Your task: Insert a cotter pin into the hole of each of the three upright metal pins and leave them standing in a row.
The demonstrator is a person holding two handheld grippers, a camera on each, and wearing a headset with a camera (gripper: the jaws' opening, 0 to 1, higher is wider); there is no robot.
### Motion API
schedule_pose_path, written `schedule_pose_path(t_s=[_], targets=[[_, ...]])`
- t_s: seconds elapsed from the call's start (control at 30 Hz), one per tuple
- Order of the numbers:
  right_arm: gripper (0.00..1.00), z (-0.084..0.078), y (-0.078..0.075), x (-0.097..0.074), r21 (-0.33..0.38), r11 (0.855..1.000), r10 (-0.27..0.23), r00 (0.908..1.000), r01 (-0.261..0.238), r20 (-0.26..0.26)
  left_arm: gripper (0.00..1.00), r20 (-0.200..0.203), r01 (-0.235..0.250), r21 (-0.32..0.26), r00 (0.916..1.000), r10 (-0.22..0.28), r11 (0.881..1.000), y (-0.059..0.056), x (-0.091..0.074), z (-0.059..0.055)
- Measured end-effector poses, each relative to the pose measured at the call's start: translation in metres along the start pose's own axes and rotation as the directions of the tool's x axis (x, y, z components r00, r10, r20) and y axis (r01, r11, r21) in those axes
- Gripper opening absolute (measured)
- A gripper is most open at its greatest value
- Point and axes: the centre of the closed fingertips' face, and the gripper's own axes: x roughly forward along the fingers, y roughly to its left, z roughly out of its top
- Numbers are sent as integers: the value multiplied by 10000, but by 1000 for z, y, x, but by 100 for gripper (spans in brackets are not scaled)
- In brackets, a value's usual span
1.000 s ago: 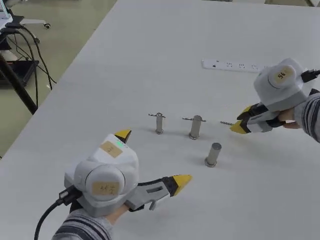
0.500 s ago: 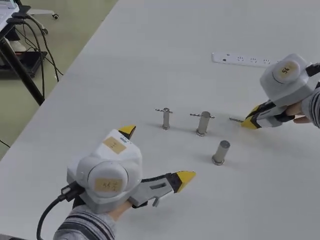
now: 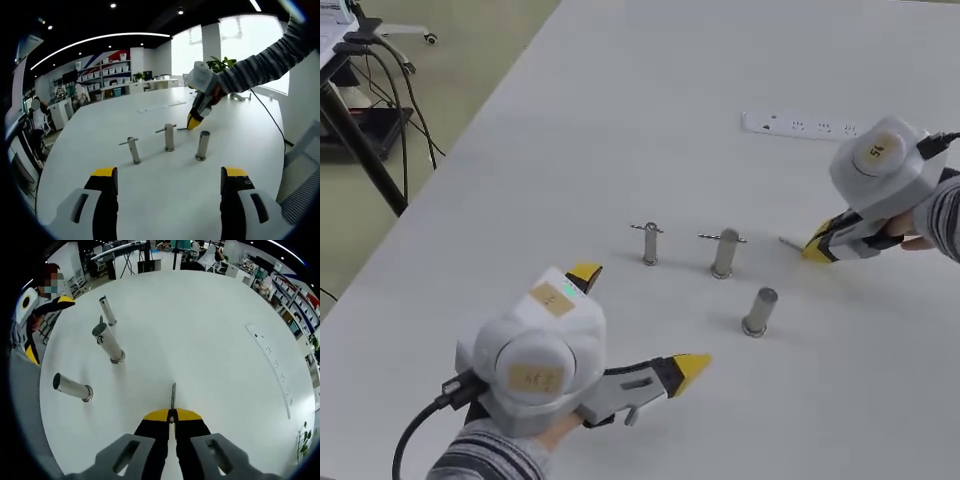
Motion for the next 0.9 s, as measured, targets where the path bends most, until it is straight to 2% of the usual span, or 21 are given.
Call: schedule_pose_path(t_s=[0.2, 0.27, 0.3, 0.47, 0.53, 0.67, 0.77, 0.9], targets=[[0, 0, -5, 3, -132, 9998, -125, 9998, 127, 159, 78, -93, 175, -100, 9998, -176, 9998, -4, 1, -1], [0, 5, -3, -2, -52, 9997, -234, 9986, 237, 484, 76, -41, 300, -80, 9995, -300, 9995, -8, 2, 2], [0, 10, -1, -5, 10, 9997, -245, 9963, 245, 827, 76, -27, 368, -77, 9993, -368, 9993, -10, 2, 4], [0, 16, 8, -20, -327, 9988, -335, 9921, 377, 1208, 72, -86, 665, -271, 9977, -667, 9974, -16, 4, 7], [0, 21, 13, -28, -420, 9980, -400, 9872, 470, 1543, 68, -120, 815, -330, 9966, -819, 9961, -19, 5, 7], [0, 25, 24, -40, -845, 9948, -408, 9817, 574, 1862, 60, -188, 1184, -257, 9927, -1189, 9926, -27, 6, 13], [0, 33, 37, -52, -1003, 9944, -91, 9711, 340, 2386, 54, -138, 1417, -147, 9898, -1419, 9898, -31, 6, 21], [0, 39, 49, -63, -1378, 9899, 44, 9634, 338, 2679, 48, -73, 1696, -69, 9855, -1697, 9855, -36, 6, 30]])
